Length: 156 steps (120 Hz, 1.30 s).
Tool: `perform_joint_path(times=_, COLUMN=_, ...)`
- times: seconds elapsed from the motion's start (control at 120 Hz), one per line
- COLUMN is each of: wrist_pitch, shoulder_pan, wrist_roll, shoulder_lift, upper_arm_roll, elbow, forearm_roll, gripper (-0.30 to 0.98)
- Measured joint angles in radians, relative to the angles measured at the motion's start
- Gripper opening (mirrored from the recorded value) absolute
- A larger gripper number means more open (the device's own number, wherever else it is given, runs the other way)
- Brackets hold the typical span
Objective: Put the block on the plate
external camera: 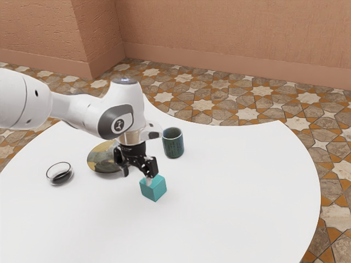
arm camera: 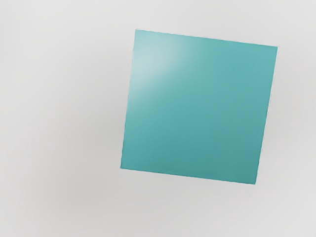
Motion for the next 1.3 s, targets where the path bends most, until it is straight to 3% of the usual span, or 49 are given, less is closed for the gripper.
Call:
perform_joint_path(times=0.3, wrist_pitch=0.055, shoulder_pan=-0.001, wrist_roll=0.026, shoulder_lift=0.076, upper_arm_roll=-0.026, elbow=0.044, forearm_roll=-0.035, gripper=0.69)
perform_joint_path(times=0.667, wrist_pitch=0.136, shoulder_pan=0.004, wrist_roll=0.052, shoulder_lift=0.182, upper_arm_roll=-0.006, elbow=0.093, forearm_roll=-0.025, gripper=0.69)
perform_joint_path(times=0.967, wrist_pitch=0.157, shoulder_pan=0.002, wrist_roll=0.067, shoulder_lift=0.197, upper_arm_roll=-0.004, elbow=0.093, forearm_roll=-0.034, gripper=0.69)
perform_joint_path(times=1.3, wrist_pitch=0.161, shoulder_pan=-0.001, wrist_roll=0.073, shoulder_lift=0.195, upper_arm_roll=-0.003, elbow=0.091, forearm_roll=-0.028, gripper=0.38)
